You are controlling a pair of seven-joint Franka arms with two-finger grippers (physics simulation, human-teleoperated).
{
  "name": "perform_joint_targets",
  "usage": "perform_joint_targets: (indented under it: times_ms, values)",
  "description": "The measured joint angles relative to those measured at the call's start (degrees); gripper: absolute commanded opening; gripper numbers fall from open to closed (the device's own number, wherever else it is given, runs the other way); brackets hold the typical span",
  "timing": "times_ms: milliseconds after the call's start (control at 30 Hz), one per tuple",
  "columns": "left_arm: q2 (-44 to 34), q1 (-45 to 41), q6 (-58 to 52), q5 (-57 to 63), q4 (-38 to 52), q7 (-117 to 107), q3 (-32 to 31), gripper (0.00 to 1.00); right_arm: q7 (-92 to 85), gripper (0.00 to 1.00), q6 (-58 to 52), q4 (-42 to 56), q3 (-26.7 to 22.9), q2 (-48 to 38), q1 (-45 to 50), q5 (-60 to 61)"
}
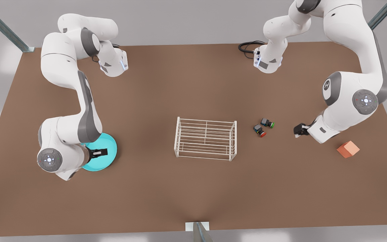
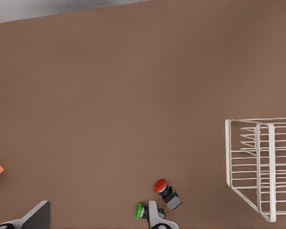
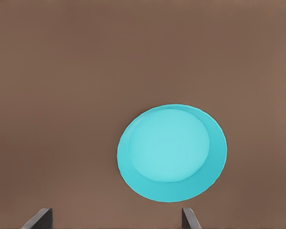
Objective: Place the plate on the shelf with right arm and place the red button switch in the plate with left arm
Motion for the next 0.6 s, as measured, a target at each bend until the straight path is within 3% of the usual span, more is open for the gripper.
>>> perform_joint_targets:
  times_ms: [100,233,300,400,600]
  values:
    - [0.11,-0.12,2.38,0.24,-0.01,-0.12,-0.12,1.0,-0.38,1.0,2.01,-0.65,0.18,0.0,-1.38,-0.42]
    - [0.0,-2.16,3.1,0.5,-0.78,-3.81,-0.67,1.0,-4.2,1.0,5.76,-5.98,0.14,-0.23,-12.59,3.91]
    - [0.04,-2.98,2.87,0.48,-1.65,-7.02,-0.73,1.0,-6.34,1.0,10.34,-20.67,0.15,-7.57,-14.32,4.99]
    - [0.89,-3.29,2.67,0.18,-3.23,-12.57,-0.73,1.0,-9.28,1.0,17.69,-34.03,0.2,-11.8,-16.18,8.23]
    - [4.01,-6.5,3.08,-2.19,-5.09,-24.93,-0.8,1.0,-14.3,1.0,26.25,-38.49,0.21,-8.46,-19.38,12.04]
